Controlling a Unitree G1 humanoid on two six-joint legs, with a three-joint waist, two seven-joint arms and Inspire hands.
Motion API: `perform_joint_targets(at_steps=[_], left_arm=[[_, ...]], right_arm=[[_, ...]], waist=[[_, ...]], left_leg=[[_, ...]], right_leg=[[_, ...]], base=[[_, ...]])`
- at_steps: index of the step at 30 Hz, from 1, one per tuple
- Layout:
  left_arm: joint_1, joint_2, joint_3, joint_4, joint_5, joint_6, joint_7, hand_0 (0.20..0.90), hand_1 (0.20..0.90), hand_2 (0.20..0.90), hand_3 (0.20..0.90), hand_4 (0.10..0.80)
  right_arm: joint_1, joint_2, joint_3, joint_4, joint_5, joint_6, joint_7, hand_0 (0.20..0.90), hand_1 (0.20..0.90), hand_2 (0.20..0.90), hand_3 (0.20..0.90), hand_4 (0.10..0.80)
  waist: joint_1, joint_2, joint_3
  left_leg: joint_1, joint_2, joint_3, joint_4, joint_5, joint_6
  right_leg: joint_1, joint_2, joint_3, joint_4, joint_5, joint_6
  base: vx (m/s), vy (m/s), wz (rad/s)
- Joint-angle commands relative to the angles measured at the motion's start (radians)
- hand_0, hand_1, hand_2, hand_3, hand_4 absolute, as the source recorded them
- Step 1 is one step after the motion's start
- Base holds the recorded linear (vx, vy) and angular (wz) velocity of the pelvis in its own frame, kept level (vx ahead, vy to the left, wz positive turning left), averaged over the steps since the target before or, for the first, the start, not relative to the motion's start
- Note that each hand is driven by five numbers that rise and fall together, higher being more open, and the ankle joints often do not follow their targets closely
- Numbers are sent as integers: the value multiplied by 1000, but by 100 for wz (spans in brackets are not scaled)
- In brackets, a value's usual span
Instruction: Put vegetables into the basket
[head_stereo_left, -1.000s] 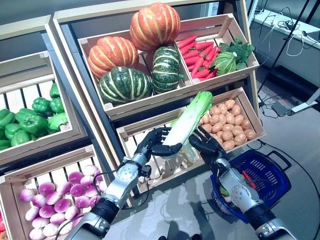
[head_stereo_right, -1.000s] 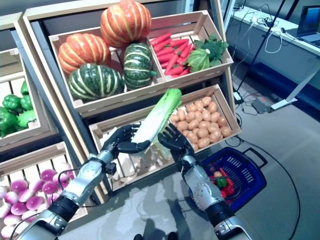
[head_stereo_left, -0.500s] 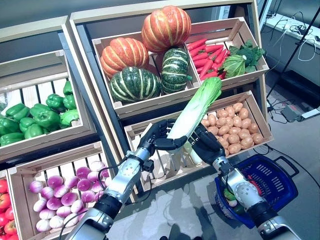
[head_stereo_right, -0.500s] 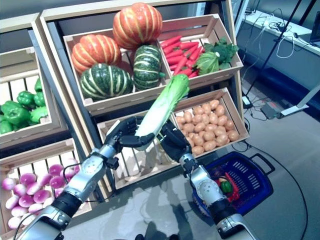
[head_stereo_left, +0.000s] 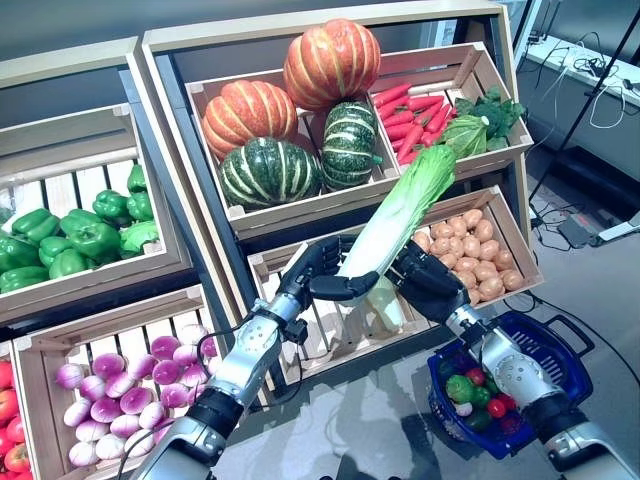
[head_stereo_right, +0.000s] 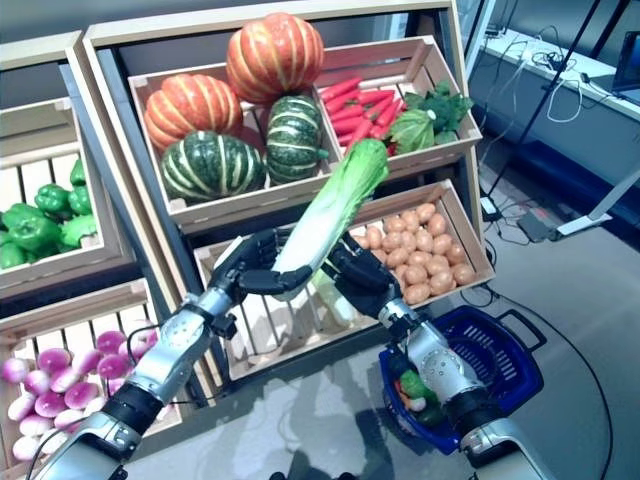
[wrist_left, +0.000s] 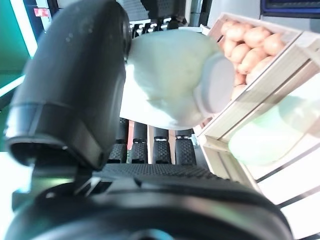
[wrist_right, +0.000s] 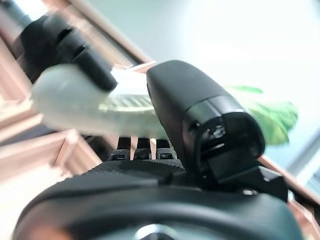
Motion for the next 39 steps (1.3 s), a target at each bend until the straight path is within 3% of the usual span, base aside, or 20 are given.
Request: perform_joint_targets(at_steps=[1,12,17,28,39], left_arm=[[-35,13,-134,75,54,-22,-25,300,300,300,300,400],[-33,29,-75,53,88,-37,15,300,300,300,300,400],[-35,41,-52,44,91,-48,20,300,300,300,300,400],[-38,48,-27,57,96,-62,15,300,300,300,300,400],[-54,41,-34,80,95,-68,-2,300,300,300,300,400]], right_arm=[[-244,61,-149,-55,-12,-81,58,900,900,900,900,800],[-38,50,-180,-97,-239,-104,-18,900,900,900,900,800],[17,47,-226,-116,-167,-111,4,900,900,900,900,800],[60,31,-281,-75,-67,-25,109,900,900,900,900,800],[17,70,-329,-19,194,38,170,900,900,900,900,800]], waist=[[-41,-50,-78],[-82,-52,-63],[-96,-53,-55],[-108,-61,-53],[-98,-62,-48]], left_leg=[[-31,-45,-8,1,-63,18],[-25,-34,39,1,-68,20],[-26,-33,54,1,-70,20],[-26,-32,71,1,-78,22],[-20,-33,62,1,-83,21]], right_leg=[[36,-10,-7,16,-56,-35],[34,-9,19,10,-39,-24],[27,-9,32,14,-37,-20],[21,-8,43,15,-38,-12],[26,-7,41,21,-47,-14]], base=[[-23,3,-6],[-20,11,-9],[-16,14,-11],[-1,7,-5],[-1,3,-2]])
